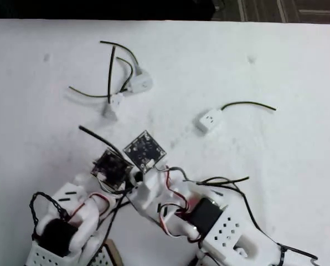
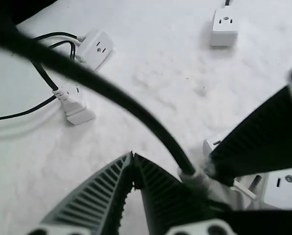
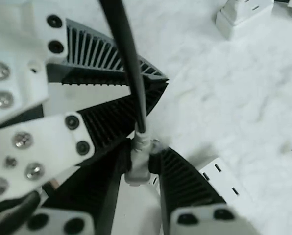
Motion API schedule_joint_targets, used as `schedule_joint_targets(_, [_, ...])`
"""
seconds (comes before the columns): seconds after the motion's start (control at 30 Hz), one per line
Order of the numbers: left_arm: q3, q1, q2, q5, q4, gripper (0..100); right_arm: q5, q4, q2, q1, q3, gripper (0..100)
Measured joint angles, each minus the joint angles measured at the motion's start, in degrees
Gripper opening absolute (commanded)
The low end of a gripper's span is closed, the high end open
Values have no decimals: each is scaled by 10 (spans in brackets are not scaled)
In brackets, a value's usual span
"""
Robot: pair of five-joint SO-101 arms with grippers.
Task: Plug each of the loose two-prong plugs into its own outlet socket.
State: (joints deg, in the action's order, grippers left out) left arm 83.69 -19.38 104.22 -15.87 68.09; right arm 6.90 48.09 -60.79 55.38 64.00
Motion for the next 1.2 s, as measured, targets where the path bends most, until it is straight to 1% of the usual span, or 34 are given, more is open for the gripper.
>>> schedule_joint_targets(0.6, [-33,-12,-7,-3,3,23,0,0,-7,-1,11,17])
schedule_joint_targets(0.7, [-47,-22,-7,-5,3,23,0,-1,-10,-1,10,17])
schedule_joint_targets(0.83, [-55,-55,0,-5,3,23,0,5,-6,0,11,17])
schedule_joint_targets(0.97, [-55,-61,0,-5,3,23,0,17,-6,-1,11,17])
schedule_joint_targets(1.07, [-55,-54,0,-4,3,23,0,18,-6,-24,11,17])
schedule_joint_targets(1.2, [-55,-1,0,-4,4,25,0,18,-6,-95,11,17])
